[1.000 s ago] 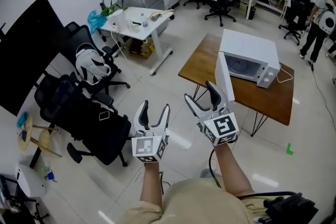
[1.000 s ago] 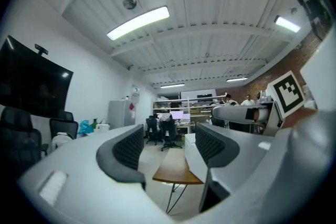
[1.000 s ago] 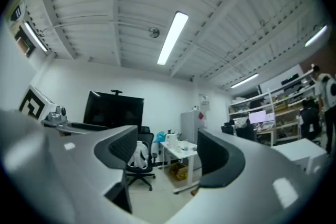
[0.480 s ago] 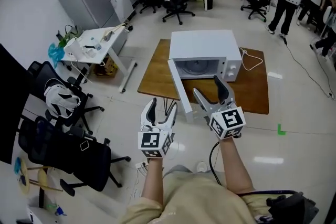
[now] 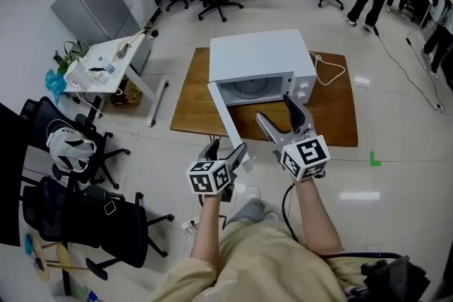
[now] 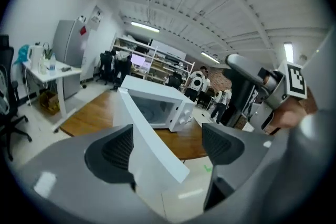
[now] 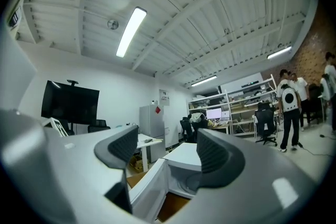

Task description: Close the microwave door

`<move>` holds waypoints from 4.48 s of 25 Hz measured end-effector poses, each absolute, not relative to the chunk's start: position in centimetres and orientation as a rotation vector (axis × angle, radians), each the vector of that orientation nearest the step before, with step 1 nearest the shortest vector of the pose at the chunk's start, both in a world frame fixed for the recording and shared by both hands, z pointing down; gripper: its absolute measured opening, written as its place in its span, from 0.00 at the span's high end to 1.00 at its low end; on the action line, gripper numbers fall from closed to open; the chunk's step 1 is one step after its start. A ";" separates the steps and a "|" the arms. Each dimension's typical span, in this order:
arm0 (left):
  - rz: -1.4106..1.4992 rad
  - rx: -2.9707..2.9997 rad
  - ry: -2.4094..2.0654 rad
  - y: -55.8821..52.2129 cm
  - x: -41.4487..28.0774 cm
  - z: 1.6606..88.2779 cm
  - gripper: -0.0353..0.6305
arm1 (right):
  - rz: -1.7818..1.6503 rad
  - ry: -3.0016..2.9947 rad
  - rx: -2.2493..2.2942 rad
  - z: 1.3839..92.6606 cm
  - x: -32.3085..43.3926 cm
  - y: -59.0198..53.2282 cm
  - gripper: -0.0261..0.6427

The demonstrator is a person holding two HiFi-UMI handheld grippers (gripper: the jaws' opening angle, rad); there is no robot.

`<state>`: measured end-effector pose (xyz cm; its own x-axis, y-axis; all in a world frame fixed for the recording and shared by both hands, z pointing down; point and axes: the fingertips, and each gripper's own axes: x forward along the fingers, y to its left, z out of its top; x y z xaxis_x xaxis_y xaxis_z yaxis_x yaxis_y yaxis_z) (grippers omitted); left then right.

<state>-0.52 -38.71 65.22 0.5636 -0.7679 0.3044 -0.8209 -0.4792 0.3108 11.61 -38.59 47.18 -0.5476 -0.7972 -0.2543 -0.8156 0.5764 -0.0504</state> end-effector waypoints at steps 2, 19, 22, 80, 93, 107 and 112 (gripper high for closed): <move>0.139 2.282 -1.222 -41.5 -2.0 67.3 0.36 | 0.130 2.571 -1.343 46.4 10.3 -41.3 0.45; 0.122 2.124 -0.982 -52.3 -10.1 72.7 0.62 | 0.211 2.525 -1.584 44.9 3.8 -55.9 0.45; 0.120 2.121 -0.971 -53.0 -8.6 72.4 0.62 | 0.178 2.495 -1.614 45.2 6.7 -57.1 0.45; 0.122 2.097 -1.190 -67.9 7.6 75.2 0.72 | 0.039 2.432 -1.568 47.2 24.2 -61.8 0.45; 0.135 2.057 -1.197 -69.0 5.7 75.4 0.86 | 0.075 2.443 -1.556 46.5 22.4 -61.6 0.45; 0.356 2.061 -0.942 -67.9 8.8 81.2 0.74 | 0.094 2.459 -1.496 47.7 19.9 -59.6 0.45; 0.291 2.120 -0.957 -67.6 9.1 80.2 0.69 | 0.105 2.472 -1.500 47.7 19.5 -59.0 0.45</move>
